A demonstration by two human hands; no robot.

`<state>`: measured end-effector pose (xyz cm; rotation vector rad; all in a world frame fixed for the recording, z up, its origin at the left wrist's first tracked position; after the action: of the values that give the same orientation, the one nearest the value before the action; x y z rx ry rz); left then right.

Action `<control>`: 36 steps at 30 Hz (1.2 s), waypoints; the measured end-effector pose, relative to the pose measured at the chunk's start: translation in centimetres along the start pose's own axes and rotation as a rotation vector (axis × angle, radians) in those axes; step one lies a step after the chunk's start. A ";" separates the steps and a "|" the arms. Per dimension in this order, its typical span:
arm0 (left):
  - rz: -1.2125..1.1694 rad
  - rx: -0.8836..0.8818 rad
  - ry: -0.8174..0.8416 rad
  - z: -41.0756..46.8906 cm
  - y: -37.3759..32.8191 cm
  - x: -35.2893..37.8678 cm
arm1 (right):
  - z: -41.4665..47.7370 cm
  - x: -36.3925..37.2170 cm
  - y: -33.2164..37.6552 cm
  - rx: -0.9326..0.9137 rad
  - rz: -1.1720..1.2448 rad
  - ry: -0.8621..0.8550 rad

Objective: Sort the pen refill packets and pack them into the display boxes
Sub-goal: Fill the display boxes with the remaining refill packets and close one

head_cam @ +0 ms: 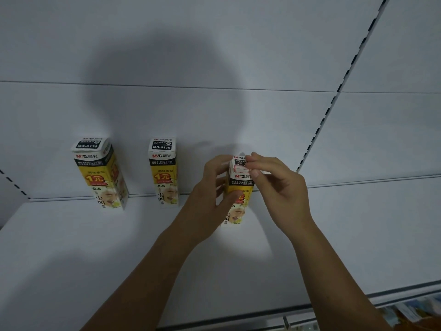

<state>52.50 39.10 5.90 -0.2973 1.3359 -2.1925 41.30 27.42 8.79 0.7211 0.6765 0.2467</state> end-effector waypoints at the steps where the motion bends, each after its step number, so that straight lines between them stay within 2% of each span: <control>1: 0.008 0.002 0.015 0.0 0.0 0.1 | -0.2 0.1 0.2 -0.022 -0.023 0.003; 5: 0.073 0.006 0.031 -0.5 0.2 0.2 | -1.2 0.6 0.6 -0.096 -0.096 -0.012; 10: 0.074 0.048 -0.003 -0.6 0.1 0.2 | -2.2 1.6 0.2 -0.083 -0.068 -0.022; 14: 0.202 0.115 -0.020 -1.1 -0.7 0.3 | -3.6 3.3 -1.3 0.026 -0.004 0.034; 21: 0.277 0.042 -0.038 -2.4 0.2 0.5 | -6.0 5.9 -4.3 0.266 0.088 0.074; 28: 0.365 0.058 -0.034 -2.4 -0.4 -0.6 | -5.0 6.8 -4.9 0.276 0.085 0.042; 31: 0.373 0.083 -0.181 -3.8 -2.3 -4.6 | -4.2 7.6 -5.0 0.246 0.062 0.041; 36: 0.371 0.100 -0.645 -8.3 -5.5 -16.0 | -2.7 9.6 -5.4 0.232 0.082 0.054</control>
<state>60.10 56.21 8.22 -0.6029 0.8368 -1.6420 46.76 29.00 -0.96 0.9678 0.7348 0.2658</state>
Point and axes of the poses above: each hand's wrist, its own z-axis towards the middle knuckle, its own x-axis out of the palm, y = z × x, the point moved 8 cm from there along z, towards the middle knuckle, and after that the axes turned 15 degrees about -z, right-handed, at the moved point
